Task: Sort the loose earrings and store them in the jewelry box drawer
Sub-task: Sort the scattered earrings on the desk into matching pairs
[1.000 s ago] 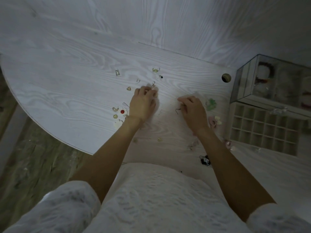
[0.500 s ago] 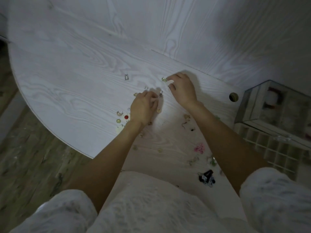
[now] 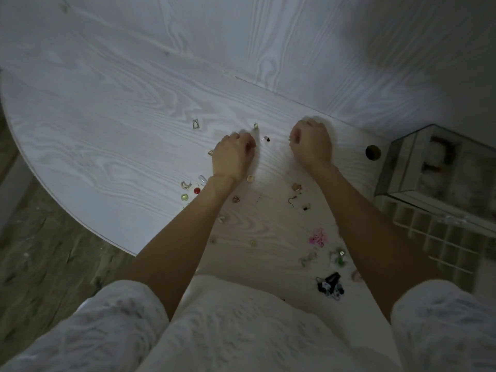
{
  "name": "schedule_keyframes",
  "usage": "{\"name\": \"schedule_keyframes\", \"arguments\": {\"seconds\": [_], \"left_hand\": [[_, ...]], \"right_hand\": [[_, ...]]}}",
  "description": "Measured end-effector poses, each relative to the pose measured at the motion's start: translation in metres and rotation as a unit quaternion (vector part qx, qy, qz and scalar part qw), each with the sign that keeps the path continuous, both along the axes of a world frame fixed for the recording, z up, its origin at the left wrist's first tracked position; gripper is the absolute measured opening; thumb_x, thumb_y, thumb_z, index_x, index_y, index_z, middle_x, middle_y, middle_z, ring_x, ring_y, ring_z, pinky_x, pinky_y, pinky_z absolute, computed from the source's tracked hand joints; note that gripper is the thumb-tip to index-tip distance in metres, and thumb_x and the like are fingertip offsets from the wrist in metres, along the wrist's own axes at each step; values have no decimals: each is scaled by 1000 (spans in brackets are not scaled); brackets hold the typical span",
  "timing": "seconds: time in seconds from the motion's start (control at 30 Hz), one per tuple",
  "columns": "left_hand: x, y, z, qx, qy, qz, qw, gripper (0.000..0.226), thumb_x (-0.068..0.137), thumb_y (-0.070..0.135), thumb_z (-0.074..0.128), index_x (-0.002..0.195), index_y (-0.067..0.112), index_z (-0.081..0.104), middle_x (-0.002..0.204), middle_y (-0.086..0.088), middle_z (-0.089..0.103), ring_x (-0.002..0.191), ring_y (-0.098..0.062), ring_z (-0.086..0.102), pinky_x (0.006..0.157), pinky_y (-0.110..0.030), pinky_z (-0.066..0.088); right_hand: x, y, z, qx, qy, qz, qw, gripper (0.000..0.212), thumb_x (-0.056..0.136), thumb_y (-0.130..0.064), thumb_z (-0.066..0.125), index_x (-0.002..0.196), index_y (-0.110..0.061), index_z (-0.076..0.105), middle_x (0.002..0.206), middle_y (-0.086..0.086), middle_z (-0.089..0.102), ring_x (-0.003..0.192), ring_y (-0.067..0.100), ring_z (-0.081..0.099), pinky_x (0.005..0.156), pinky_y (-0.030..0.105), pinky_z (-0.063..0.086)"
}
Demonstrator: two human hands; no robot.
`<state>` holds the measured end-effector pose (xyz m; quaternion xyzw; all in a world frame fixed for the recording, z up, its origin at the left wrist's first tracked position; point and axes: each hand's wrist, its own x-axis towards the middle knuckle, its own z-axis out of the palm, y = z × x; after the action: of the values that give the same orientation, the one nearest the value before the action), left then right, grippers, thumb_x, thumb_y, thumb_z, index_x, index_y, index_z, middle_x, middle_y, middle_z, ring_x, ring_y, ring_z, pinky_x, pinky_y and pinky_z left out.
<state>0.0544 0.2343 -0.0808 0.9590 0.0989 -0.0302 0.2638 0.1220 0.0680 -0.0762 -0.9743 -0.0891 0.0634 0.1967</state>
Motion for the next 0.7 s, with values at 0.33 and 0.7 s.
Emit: {"name": "schedule_keyframes", "arguments": {"seconds": [0.33,0.7], "left_hand": [[-2,-85,0,-165,-26,-105,980,10,87,13,59,94,9,64,92,-10,65,81,-24,61,74,-34,49],[-3,-110,-2,-266,43,-41,962,35,79,-5,55,113,2,61,107,-15,68,99,-24,65,92,-39,51]], "right_hand": [[-57,-77,-1,-21,-6,-90,996,12,85,-18,58,90,-12,66,90,12,66,86,30,53,71,34,39],[-63,-69,-1,59,45,-116,990,21,79,-9,59,98,-8,68,94,11,72,88,29,63,80,37,50]]}}
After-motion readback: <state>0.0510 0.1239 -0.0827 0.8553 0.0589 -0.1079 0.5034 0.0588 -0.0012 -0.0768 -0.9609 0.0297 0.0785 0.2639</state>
